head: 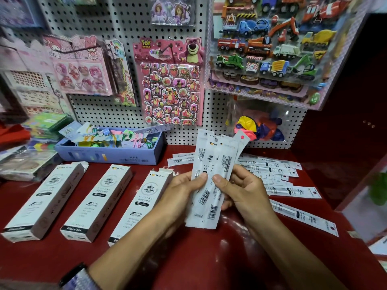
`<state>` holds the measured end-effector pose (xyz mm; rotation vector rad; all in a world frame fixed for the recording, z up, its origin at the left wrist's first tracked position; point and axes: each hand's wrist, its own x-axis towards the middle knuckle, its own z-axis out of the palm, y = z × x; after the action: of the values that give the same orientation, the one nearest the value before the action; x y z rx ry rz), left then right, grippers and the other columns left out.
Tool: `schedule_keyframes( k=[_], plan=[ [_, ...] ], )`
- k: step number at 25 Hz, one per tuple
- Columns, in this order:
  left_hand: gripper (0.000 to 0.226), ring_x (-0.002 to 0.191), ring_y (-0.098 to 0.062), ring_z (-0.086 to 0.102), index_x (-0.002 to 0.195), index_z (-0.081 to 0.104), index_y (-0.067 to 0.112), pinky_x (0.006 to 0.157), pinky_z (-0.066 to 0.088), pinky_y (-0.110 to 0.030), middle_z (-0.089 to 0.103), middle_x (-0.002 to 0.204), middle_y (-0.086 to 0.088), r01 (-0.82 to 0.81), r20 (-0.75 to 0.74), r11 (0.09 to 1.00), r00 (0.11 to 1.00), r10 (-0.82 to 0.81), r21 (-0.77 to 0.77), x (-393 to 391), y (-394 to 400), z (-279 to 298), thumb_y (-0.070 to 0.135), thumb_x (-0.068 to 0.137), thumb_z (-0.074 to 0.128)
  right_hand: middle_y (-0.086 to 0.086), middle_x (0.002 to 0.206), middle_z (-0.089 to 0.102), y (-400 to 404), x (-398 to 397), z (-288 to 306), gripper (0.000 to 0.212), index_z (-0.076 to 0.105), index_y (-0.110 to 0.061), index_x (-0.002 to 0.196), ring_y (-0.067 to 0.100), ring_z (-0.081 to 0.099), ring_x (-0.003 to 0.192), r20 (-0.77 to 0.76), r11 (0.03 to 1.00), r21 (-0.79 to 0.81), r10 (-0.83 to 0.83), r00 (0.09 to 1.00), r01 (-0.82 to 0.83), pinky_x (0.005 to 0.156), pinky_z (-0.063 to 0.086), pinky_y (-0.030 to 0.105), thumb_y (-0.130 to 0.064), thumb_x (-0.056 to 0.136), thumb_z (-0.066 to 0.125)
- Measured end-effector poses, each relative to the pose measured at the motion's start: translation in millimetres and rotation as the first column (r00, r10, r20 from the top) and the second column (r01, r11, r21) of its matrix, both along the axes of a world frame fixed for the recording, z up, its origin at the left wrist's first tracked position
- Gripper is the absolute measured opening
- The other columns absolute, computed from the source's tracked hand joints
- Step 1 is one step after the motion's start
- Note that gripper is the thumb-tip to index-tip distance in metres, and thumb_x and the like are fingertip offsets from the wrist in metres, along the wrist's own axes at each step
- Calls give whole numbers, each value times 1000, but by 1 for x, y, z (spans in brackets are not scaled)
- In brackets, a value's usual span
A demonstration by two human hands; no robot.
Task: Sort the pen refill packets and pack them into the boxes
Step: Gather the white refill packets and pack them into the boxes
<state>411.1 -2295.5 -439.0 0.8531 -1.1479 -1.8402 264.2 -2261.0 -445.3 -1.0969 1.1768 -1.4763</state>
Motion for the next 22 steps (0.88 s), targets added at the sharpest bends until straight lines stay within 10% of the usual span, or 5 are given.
schedule_keyframes(
  k=[3,8,13,17,22],
  plan=[
    [38,79,-25,67,107,68,8,64,55,-29,73,91,-15,117,73,984,991,-108,-133,0,2,-1,-4,73,55,-1,69,66,1,1,0,26,73,-33,104,25,54,59,-280,997,-80,-20,960,-3,55,55,35,-13,87,72],
    [30,62,-16,63,87,63,1,55,51,-23,67,72,-12,-43,201,949,973,110,-312,-1,0,-6,-25,72,59,-8,116,69,6,2,5,34,60,-49,120,8,68,94,-394,965,-133,156,906,-224,76,59,32,-23,101,50],
    [33,74,-35,68,100,64,-8,64,55,-40,70,88,-25,-3,250,925,962,106,-381,-5,-1,-22,-10,67,72,-22,111,57,10,0,0,38,54,-35,132,-14,53,84,-742,989,-94,9,671,-117,73,39,6,-28,95,59],
    [17,56,-29,60,81,65,7,53,50,-44,68,68,-10,40,371,885,916,154,-465,-9,1,-26,-9,74,63,-35,102,58,7,-3,1,33,56,-36,124,-4,52,73,-664,990,-72,45,746,-124,67,39,12,-27,93,63],
    [46,52,3,55,82,67,21,51,41,-12,64,61,13,87,301,881,951,65,-466,-11,6,-16,-23,76,55,6,97,68,4,-10,5,39,58,-32,121,8,43,60,-379,965,-35,229,897,-262,61,42,26,-13,88,67]
  ],
)
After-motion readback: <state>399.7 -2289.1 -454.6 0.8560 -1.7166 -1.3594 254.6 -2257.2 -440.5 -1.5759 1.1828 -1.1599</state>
